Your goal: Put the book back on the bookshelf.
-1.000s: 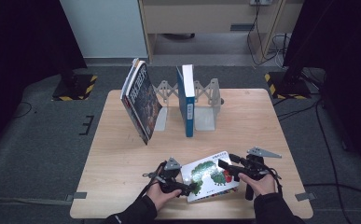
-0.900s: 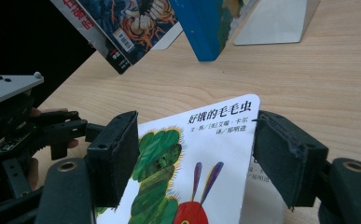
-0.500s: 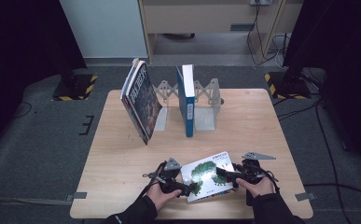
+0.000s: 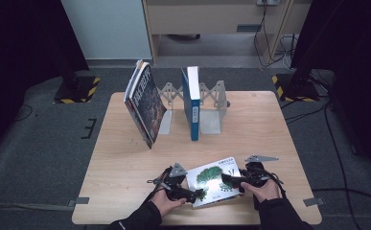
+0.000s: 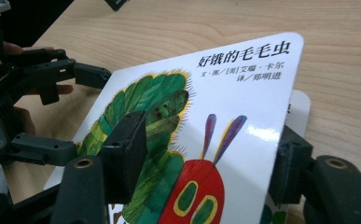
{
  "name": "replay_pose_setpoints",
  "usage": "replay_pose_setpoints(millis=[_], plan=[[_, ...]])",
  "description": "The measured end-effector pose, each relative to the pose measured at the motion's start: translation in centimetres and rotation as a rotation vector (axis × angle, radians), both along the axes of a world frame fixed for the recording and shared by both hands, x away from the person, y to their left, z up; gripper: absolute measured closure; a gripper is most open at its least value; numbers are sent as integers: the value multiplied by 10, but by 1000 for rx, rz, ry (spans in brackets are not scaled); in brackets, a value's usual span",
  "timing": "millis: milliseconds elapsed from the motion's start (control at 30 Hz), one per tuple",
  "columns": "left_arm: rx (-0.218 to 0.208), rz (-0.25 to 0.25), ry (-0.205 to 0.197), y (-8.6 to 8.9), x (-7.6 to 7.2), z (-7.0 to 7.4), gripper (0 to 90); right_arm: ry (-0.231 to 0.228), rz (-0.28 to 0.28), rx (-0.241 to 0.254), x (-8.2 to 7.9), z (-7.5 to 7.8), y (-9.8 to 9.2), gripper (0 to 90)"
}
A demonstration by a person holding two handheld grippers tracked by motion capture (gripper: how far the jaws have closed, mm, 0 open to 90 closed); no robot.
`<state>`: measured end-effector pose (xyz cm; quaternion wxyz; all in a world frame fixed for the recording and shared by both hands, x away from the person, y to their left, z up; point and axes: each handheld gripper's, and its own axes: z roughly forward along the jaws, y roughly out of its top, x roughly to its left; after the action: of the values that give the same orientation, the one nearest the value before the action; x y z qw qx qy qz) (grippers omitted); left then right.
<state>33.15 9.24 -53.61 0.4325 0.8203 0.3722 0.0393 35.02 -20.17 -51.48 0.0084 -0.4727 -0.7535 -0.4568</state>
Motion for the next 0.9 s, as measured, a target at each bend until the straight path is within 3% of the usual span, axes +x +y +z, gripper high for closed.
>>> replay_pose_setpoints(millis=[67,100,167,467,900], plan=[[-5,0,3,0,0,0,0,0,5,-1,0,1,1,447],[-12,2,6,1,0,0,0,13,24,33,1,1,2,496],[-16,3,7,1,1,0,0,6,40,24,0,0,7,462],[-9,13,25,5,2,3,60,22,33,23,1,1,4,508],[-18,27,65,9,4,6,115,27,45,76,0,7,1,622]])
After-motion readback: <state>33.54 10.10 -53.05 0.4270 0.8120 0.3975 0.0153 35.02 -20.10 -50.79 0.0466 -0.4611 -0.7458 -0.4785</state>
